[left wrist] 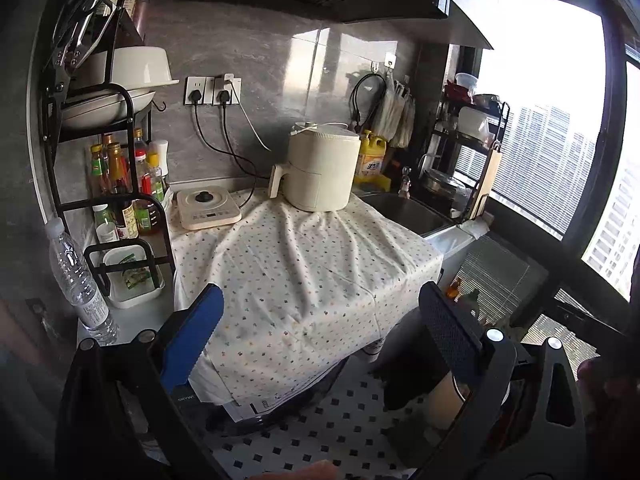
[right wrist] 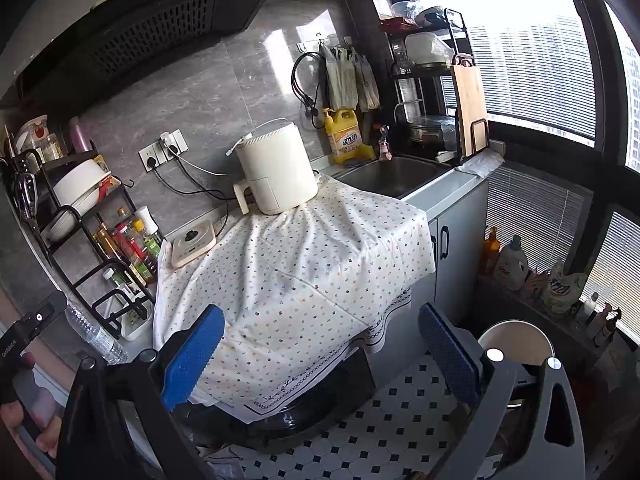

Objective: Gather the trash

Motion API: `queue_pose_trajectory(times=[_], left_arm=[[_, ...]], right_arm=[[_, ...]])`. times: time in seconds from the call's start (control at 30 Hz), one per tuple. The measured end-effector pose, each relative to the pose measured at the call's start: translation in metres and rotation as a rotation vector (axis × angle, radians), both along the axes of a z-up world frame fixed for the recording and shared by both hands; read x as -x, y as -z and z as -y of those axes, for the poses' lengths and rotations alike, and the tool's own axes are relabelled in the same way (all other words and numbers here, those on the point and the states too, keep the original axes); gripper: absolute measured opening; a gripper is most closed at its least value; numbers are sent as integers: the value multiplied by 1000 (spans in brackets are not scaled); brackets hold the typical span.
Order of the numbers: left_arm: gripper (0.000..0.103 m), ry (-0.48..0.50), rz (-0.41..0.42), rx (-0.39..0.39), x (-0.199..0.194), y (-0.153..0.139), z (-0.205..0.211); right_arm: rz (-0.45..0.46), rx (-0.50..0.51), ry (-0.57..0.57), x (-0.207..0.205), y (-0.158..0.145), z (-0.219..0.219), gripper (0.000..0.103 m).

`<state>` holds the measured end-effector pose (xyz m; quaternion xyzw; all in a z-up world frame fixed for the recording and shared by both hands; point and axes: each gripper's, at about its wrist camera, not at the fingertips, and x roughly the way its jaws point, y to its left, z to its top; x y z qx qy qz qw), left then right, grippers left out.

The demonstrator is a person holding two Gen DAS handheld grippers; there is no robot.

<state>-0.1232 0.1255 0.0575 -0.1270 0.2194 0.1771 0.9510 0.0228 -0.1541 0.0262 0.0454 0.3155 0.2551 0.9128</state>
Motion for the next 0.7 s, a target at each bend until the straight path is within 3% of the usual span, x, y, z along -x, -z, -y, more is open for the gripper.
queue_pose_trajectory(times=[0.7], left_arm=[[97,-11,10,5,6,0,4]], right_arm=[[10,16,-20,-1,0,3,95]])
